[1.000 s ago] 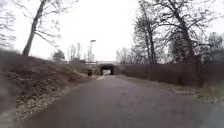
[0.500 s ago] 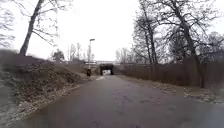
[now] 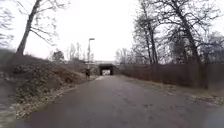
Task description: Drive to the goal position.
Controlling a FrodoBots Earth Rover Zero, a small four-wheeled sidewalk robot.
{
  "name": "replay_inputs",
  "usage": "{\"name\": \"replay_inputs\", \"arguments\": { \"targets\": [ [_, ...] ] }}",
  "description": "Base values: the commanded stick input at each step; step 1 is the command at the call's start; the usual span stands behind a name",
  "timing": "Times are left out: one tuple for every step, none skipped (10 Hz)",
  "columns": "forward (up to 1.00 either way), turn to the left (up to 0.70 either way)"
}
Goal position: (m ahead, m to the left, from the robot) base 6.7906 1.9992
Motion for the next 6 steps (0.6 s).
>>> {"name": "replay_inputs", "arguments": {
  "targets": [
    [0.70, 0.00],
    [0.70, 0.00],
    [0.70, 0.00],
    [0.70, 0.00],
    [0.70, 0.00],
    [0.70, 0.00]
  ]
}}
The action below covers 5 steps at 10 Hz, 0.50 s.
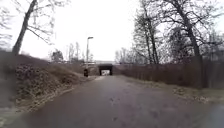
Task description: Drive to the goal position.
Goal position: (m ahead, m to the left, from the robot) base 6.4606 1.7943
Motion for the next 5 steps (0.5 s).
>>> {"name": "replay_inputs", "arguments": {
  "targets": [
    [0.70, 0.00],
    [0.70, 0.00],
    [0.70, 0.00],
    [0.70, 0.06],
    [0.70, 0.14]
  ]
}}
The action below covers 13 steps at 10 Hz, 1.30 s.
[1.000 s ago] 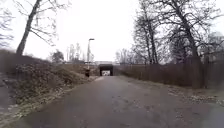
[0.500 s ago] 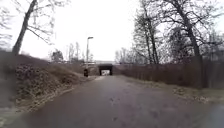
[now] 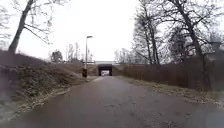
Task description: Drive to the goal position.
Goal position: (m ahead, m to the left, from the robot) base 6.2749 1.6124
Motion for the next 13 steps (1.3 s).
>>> {"name": "replay_inputs", "arguments": {
  "targets": [
    [0.70, 0.14],
    [0.70, 0.14],
    [0.70, 0.14],
    [0.70, 0.14],
    [0.70, 0.00],
    [0.70, 0.00],
    [0.70, 0.00],
    [0.70, 0.00],
    [0.70, 0.00],
    [0.70, 0.00],
    [0.70, 0.00],
    [0.70, 0.00],
    [0.70, 0.00]
  ]
}}
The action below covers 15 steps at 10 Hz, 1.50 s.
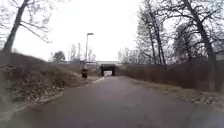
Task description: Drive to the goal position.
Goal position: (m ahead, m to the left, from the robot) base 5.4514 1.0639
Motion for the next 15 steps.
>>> {"name": "replay_inputs", "arguments": {
  "targets": [
    [0.70, 0.00],
    [0.70, 0.00],
    [0.70, 0.00],
    [0.70, 0.00],
    [0.70, 0.09],
    [0.70, 0.14],
    [0.70, 0.14],
    [0.70, 0.14],
    [0.70, 0.14],
    [0.70, 0.14],
    [0.70, 0.14],
    [0.70, 0.14],
    [0.56, 0.21],
    [0.45, 0.12],
    [0.45, 0.00]
  ]
}}
